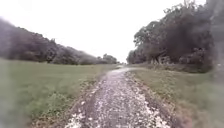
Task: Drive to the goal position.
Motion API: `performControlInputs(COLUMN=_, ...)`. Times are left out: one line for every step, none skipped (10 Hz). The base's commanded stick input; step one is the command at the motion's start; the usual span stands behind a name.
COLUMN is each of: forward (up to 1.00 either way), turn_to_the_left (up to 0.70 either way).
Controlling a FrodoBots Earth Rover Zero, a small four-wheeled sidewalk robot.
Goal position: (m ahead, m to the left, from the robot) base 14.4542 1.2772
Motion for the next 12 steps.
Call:
performControlInputs(forward=0.70, turn_to_the_left=0.00)
performControlInputs(forward=0.70, turn_to_the_left=0.00)
performControlInputs(forward=0.70, turn_to_the_left=0.00)
performControlInputs(forward=0.70, turn_to_the_left=0.00)
performControlInputs(forward=0.70, turn_to_the_left=0.00)
performControlInputs(forward=0.70, turn_to_the_left=0.00)
performControlInputs(forward=0.70, turn_to_the_left=0.00)
performControlInputs(forward=0.70, turn_to_the_left=0.00)
performControlInputs(forward=0.70, turn_to_the_left=0.00)
performControlInputs(forward=0.70, turn_to_the_left=0.01)
performControlInputs(forward=0.70, turn_to_the_left=0.03)
performControlInputs(forward=0.70, turn_to_the_left=0.19)
